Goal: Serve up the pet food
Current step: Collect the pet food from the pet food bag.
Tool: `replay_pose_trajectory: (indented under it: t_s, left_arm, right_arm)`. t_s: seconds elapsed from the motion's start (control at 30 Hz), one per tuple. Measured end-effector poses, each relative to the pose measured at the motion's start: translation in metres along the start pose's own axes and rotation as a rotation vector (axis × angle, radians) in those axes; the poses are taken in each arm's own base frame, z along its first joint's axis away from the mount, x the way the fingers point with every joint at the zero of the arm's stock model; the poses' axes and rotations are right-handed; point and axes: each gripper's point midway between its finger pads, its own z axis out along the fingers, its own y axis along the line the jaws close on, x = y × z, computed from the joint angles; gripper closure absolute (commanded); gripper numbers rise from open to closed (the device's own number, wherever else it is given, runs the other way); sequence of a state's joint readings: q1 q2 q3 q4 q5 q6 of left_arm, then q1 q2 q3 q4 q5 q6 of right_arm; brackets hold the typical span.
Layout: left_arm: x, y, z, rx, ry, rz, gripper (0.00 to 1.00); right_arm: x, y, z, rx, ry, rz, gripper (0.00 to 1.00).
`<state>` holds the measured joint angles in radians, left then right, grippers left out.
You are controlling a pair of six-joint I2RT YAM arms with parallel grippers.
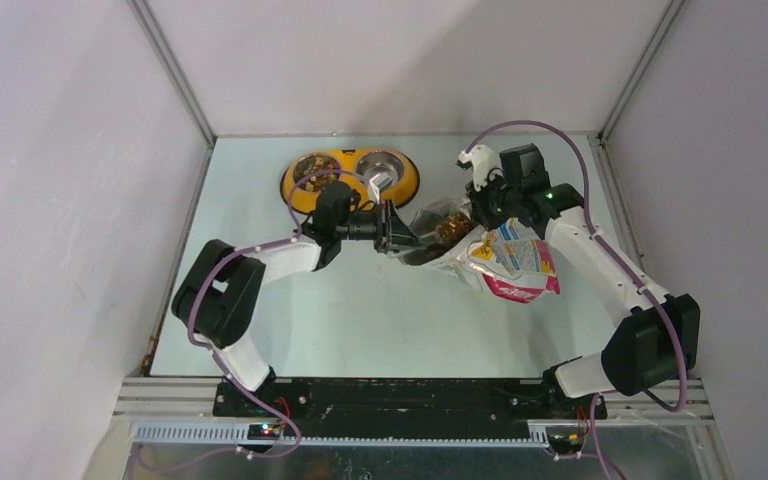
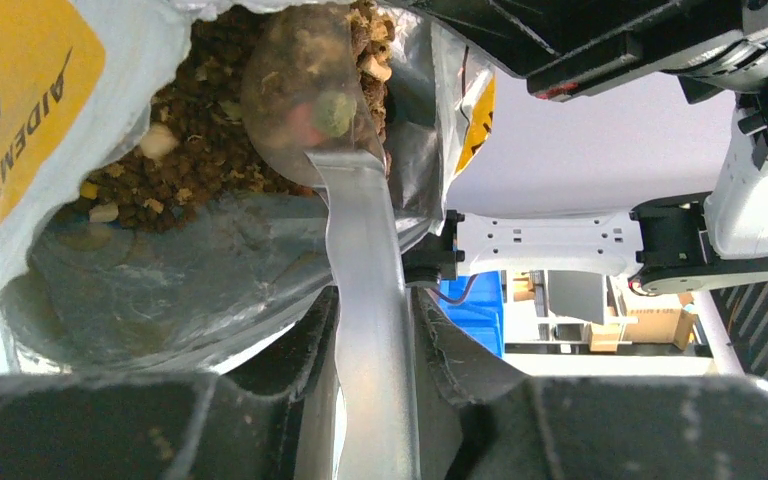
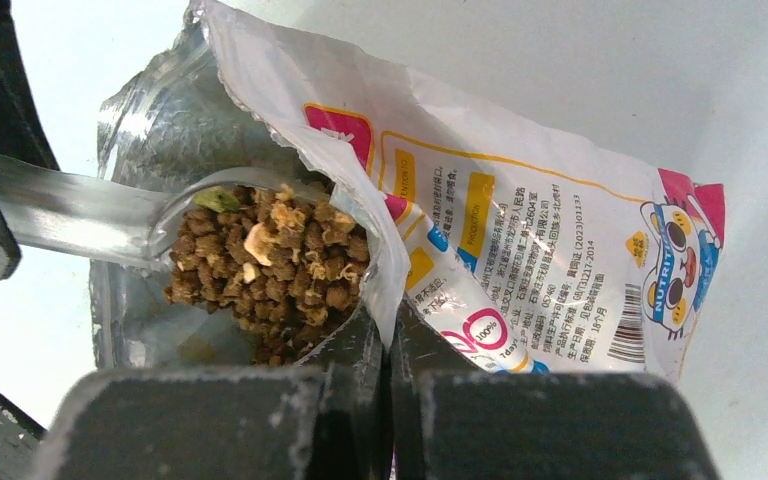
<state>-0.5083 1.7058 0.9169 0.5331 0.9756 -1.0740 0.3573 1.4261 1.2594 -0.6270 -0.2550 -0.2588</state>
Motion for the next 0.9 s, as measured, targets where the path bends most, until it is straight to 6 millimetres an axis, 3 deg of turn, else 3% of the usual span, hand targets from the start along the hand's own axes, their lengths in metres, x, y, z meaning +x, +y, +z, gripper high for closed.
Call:
replay_pose_trajectory:
  t_s: [0.43,0.9]
  left_arm:
    - [-0.013,0.003,-0.017,0.007,-0.040,-0.006,1.00]
    - [-0.011,0.004,-0.018,0.010,-0.045,-0.004,1.00]
  right_arm:
    - [0.000,0.000,0.006,0.004,-0.017,0.020,1.00]
    - [-0.004,0.025,0.012,-0.062,-0.029,0.027,1.00]
